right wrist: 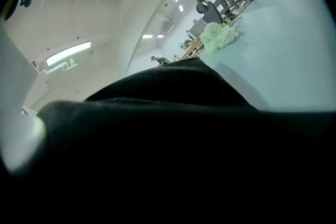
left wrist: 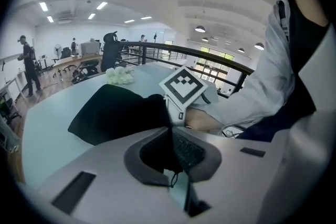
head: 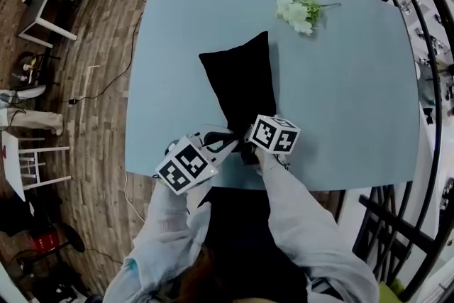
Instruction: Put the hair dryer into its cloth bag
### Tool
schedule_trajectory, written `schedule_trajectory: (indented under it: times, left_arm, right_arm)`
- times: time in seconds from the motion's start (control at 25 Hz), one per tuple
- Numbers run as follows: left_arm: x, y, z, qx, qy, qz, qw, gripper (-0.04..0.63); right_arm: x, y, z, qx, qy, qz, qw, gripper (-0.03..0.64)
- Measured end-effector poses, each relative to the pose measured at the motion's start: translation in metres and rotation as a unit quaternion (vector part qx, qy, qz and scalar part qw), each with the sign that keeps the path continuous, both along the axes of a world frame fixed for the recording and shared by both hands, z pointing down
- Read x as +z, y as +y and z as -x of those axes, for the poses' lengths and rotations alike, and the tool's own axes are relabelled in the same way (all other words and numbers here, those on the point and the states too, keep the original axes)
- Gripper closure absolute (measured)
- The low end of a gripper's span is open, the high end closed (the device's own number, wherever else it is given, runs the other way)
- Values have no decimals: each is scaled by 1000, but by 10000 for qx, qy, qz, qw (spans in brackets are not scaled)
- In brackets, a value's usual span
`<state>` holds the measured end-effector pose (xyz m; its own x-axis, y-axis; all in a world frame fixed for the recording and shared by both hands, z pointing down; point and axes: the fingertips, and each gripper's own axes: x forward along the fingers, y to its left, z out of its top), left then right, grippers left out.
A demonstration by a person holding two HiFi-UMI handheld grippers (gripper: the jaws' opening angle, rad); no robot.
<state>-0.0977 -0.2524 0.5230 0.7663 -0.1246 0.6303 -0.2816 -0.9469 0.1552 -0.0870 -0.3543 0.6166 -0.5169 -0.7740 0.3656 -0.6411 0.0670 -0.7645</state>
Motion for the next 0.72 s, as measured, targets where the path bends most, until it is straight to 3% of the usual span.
schedule_trajectory:
  times: [0.28, 0.52, 0.6, 0.72]
  left_arm:
    - [4, 0, 17, -51, -81, 38, 9999, 566]
    - [17, -12, 34, -392, -198, -3, 9990, 566]
    - [19, -14, 38, -515, -161, -26, 9985, 566]
    - [16, -20, 41, -684, -38, -185, 9975, 566]
  right_arm:
    - [10, -21, -4, 362, 942, 103, 9948, 417]
    - [23, -32, 5, 254, 2007, 367, 9786, 407]
    - [23, -33, 4, 355, 2063, 389, 9771, 386]
    - [19, -32, -1, 506, 1755, 311, 9827, 329]
